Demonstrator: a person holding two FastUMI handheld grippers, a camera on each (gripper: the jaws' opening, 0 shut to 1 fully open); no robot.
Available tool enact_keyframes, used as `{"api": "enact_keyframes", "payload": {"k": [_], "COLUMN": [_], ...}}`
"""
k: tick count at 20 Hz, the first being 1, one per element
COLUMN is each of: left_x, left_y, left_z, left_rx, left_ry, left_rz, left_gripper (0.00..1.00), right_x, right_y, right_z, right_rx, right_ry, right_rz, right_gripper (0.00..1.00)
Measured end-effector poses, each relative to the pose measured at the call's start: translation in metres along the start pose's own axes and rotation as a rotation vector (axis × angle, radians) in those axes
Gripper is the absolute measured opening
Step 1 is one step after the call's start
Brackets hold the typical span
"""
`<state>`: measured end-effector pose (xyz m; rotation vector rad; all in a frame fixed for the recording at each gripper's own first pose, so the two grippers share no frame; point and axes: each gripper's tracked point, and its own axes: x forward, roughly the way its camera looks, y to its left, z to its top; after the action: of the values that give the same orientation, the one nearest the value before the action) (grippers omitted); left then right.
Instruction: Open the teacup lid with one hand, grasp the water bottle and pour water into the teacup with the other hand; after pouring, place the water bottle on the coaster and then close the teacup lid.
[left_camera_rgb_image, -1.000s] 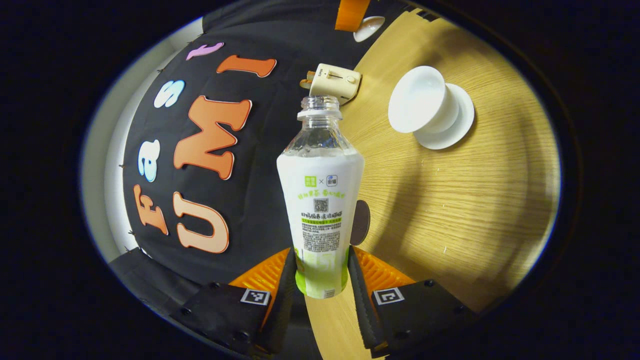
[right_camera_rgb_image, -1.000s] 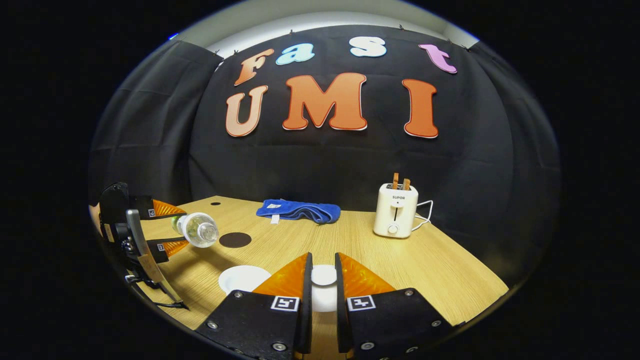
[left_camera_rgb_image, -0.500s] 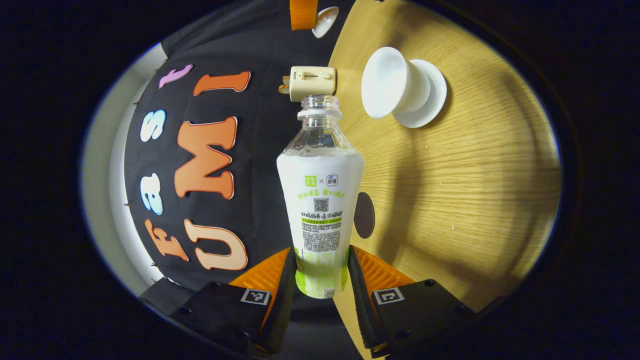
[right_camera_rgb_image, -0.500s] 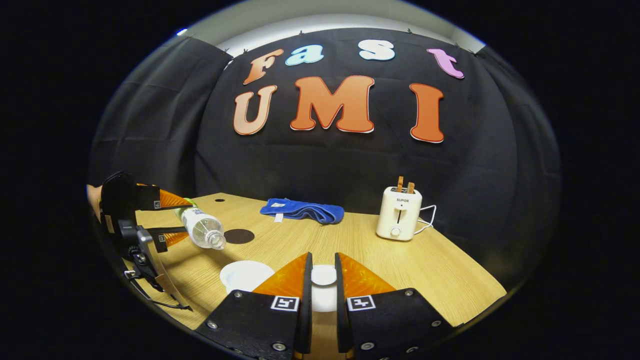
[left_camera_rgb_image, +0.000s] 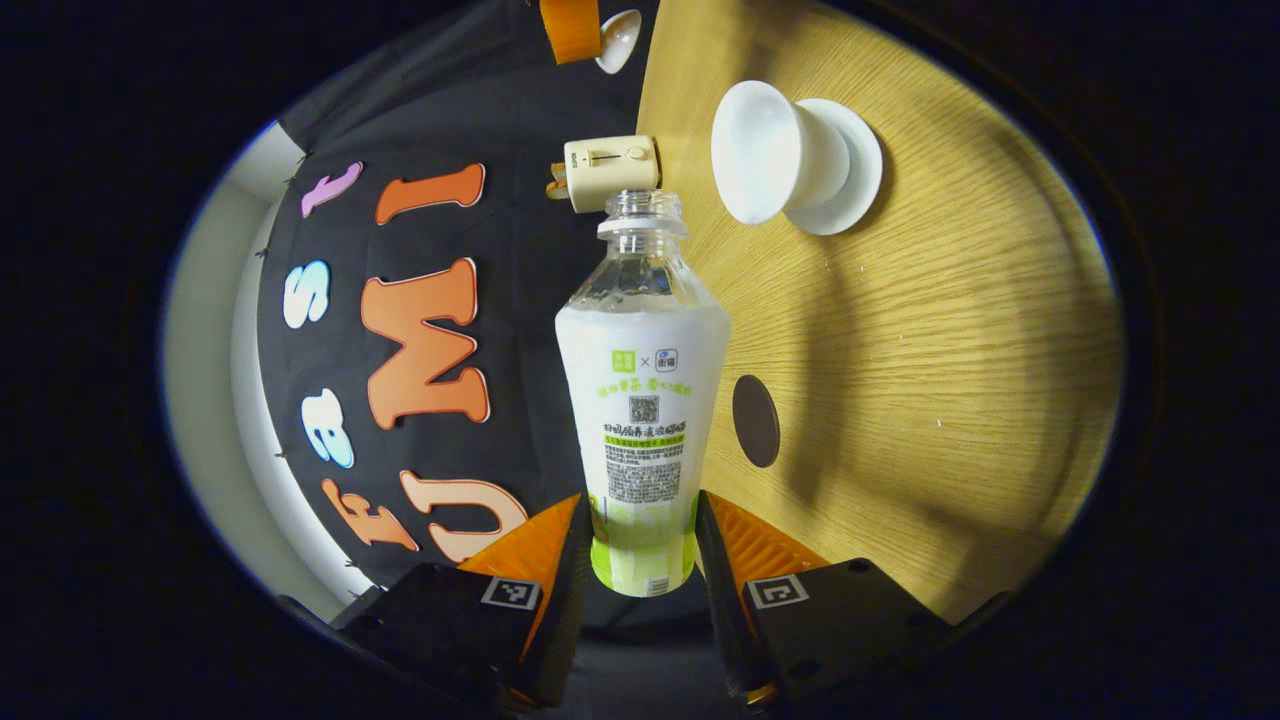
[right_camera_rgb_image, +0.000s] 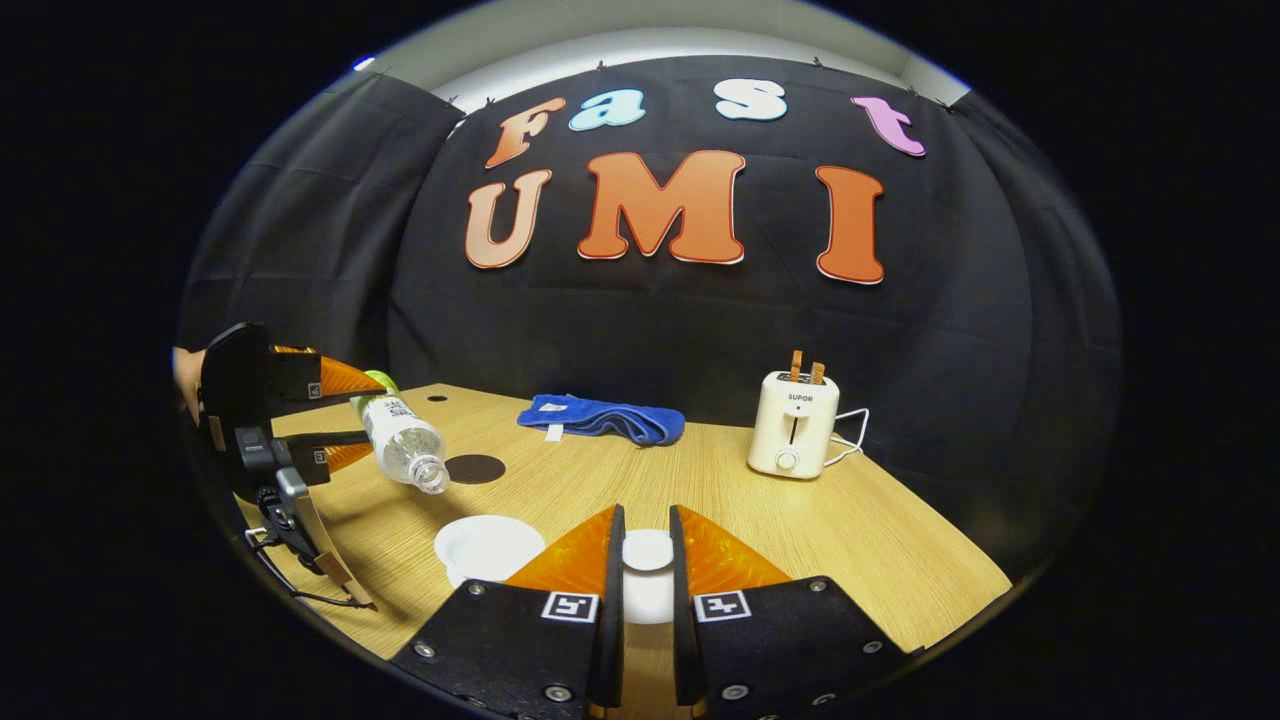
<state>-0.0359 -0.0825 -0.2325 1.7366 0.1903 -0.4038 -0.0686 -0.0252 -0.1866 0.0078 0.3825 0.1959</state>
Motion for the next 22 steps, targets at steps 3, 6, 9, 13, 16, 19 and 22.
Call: {"api": "enact_keyframes", "payload": {"k": [3, 6, 9, 13, 16, 19, 22], "left_x": [0.002, 0.002, 0.004, 0.005, 0.007, 0.008, 0.007], "left_y": [0.000, 0.001, 0.000, 0.004, 0.008, 0.010, 0.009], "left_z": [0.003, 0.005, 0.004, 0.006, 0.007, 0.011, 0.012], "left_rx": [0.017, 0.042, 0.059, 0.081, 0.095, 0.111, 0.126], "left_ry": [-0.008, -0.010, -0.009, -0.013, -0.018, -0.025, -0.030], "left_rz": [0.003, 0.002, -0.003, 0.003, 0.009, 0.014, 0.017], "left_gripper": [0.58, 0.61, 0.58, 0.60, 0.63, 0.60, 0.60], "right_x": [0.000, 0.000, 0.000, -0.001, -0.001, 0.000, 0.000], "right_y": [0.001, 0.000, 0.000, 0.001, 0.000, 0.001, 0.000], "right_z": [-0.001, -0.003, -0.002, -0.006, -0.005, -0.005, -0.005], "right_rx": [0.002, -0.004, -0.005, -0.015, -0.022, -0.012, -0.010], "right_ry": [0.000, 0.002, -0.001, 0.008, 0.004, 0.002, 0.001], "right_rz": [0.003, 0.003, 0.007, 0.010, 0.013, 0.017, 0.018], "right_gripper": [0.21, 0.21, 0.21, 0.21, 0.21, 0.20, 0.20]}}
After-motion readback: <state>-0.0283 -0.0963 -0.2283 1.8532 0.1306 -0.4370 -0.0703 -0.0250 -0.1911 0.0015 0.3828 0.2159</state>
